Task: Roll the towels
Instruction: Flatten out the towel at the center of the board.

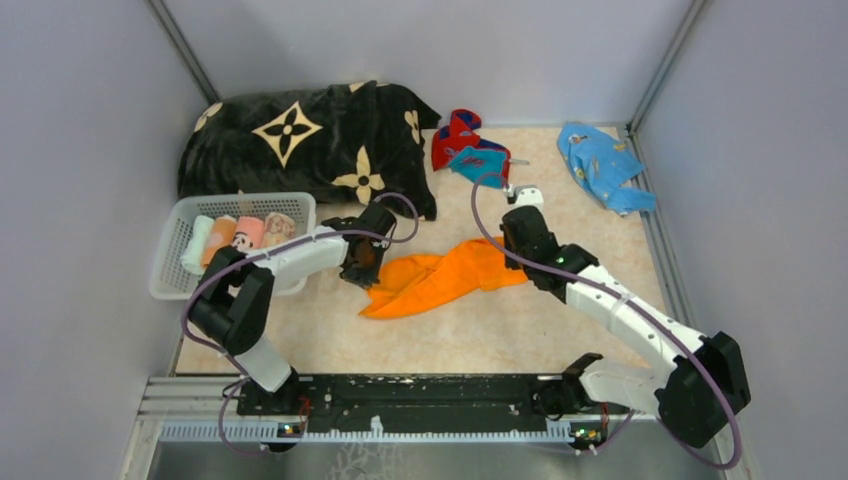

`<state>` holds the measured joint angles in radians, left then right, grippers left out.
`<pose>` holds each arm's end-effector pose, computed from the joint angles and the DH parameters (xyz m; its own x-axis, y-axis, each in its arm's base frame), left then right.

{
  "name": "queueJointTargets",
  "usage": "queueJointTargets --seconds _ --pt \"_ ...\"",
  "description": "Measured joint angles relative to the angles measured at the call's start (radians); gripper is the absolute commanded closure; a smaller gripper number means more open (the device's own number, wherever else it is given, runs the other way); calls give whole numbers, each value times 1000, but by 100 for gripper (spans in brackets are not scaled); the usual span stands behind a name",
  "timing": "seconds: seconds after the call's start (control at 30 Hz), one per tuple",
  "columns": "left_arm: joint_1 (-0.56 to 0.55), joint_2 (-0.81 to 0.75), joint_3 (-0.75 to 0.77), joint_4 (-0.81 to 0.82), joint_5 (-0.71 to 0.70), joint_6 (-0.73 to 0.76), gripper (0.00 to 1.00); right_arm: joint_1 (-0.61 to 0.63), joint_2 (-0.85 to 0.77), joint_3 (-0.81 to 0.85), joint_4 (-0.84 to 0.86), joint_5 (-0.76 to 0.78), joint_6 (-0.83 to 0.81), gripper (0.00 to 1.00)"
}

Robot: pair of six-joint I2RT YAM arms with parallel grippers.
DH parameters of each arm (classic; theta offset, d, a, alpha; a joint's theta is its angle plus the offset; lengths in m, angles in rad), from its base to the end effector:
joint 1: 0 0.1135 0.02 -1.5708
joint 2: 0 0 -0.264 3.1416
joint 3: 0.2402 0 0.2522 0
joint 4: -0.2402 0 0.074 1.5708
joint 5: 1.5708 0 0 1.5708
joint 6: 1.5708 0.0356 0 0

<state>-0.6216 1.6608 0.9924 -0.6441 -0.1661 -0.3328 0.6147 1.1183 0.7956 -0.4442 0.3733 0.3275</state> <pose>0.2481 -0.1705 0.1662 -0.9193 0.2622 -0.2936 0.2536 0.9649 0.0676 0.1979 0.1238 0.2558 -0.6405 -0.0855 -0.7632 -0.1230 0.9924 -0.0080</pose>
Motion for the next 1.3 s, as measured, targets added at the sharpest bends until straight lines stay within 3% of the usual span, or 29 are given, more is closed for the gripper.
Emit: queueJointTargets --seconds 0.17,0.4,0.63,0.87,1.1,1.3 --pt "0 -45 120 -69 -94 42 100 -40 -42 82 -37 50 -64 100" --pt "0 -279 297 -85 -243 131 100 -47 -156 229 -43 145 -179 100" --pt "0 -561 287 -114 -274 173 98 -48 -345 244 -104 121 -229 100" --pt "0 -780 257 -222 -204 153 99 -48 -549 248 -219 -16 -229 100" --pt "0 -750 245 -288 -202 145 100 -48 -523 245 -312 -69 -185 100" --pt "21 -522 170 -192 -237 148 100 -63 -302 155 -244 12 -152 100"
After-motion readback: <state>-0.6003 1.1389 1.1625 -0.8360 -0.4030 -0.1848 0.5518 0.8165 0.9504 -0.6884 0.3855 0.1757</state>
